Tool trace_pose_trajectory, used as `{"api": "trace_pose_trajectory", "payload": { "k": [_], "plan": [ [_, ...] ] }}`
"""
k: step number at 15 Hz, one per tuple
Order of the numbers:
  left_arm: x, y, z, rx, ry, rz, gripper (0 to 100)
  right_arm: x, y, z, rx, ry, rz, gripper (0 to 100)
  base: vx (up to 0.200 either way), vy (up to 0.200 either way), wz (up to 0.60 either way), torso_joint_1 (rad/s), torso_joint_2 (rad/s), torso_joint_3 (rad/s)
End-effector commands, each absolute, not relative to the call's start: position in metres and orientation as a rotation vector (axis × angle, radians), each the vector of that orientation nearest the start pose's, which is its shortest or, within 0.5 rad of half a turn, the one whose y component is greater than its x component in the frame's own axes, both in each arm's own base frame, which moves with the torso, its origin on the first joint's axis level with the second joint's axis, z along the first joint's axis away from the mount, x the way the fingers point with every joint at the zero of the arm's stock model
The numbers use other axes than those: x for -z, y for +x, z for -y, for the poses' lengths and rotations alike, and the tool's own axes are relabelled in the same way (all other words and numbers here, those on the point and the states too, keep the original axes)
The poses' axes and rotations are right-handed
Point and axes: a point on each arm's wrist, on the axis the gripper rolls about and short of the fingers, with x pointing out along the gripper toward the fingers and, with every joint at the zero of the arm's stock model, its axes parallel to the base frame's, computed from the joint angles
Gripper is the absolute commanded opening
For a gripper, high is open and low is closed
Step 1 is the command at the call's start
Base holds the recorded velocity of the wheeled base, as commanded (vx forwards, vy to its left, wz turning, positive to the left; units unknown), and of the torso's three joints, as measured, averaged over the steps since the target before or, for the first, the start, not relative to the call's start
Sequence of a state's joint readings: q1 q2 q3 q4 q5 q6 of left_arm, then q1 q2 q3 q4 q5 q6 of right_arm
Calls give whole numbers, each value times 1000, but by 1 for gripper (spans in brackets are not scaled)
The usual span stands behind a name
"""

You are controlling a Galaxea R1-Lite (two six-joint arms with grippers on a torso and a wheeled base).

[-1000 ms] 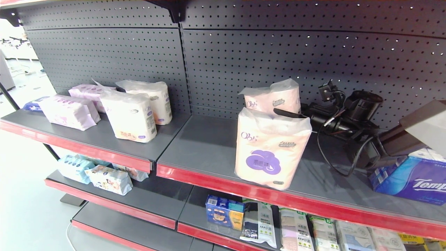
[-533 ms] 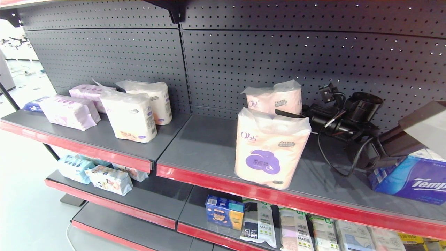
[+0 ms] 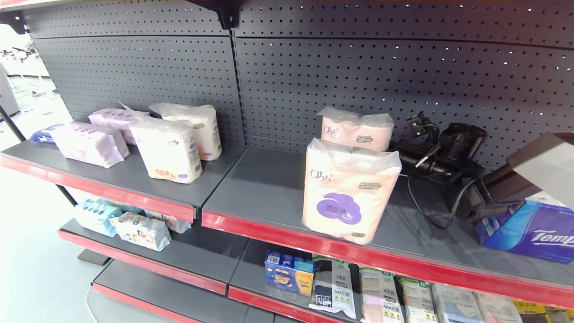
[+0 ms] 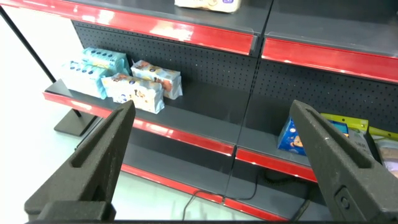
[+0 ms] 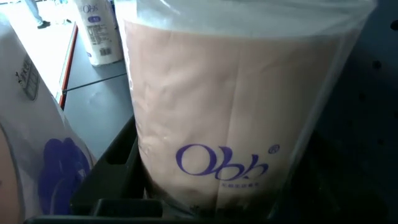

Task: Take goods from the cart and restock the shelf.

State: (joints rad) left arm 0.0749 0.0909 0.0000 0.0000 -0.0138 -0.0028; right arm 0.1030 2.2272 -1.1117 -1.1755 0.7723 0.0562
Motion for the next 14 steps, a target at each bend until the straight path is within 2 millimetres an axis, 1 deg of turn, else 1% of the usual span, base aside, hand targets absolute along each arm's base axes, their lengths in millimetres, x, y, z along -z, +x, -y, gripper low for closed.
{"api": "trace_pose_trajectory", "payload": {
  "k": [1, 4, 8, 14],
  "plan": [
    [-77, -16, 2, -61, -7, -90, 100, -121, 420, -59, -879, 30, 42, 0, 0, 0, 0, 0, 0, 0],
    [-77, -16, 2, -61, -7, -90, 100, -122, 421, -58, -883, 26, 47, 0, 0, 0, 0, 0, 0, 0],
    [-77, -16, 2, -61, -7, -90, 100, -123, 420, -53, -988, 22, 45, 0, 0, 0, 0, 0, 0, 0],
    [-77, -16, 2, -61, -7, -90, 100, -120, 421, -52, -997, 21, 40, 0, 0, 0, 0, 0, 0, 0]
  ]
}}
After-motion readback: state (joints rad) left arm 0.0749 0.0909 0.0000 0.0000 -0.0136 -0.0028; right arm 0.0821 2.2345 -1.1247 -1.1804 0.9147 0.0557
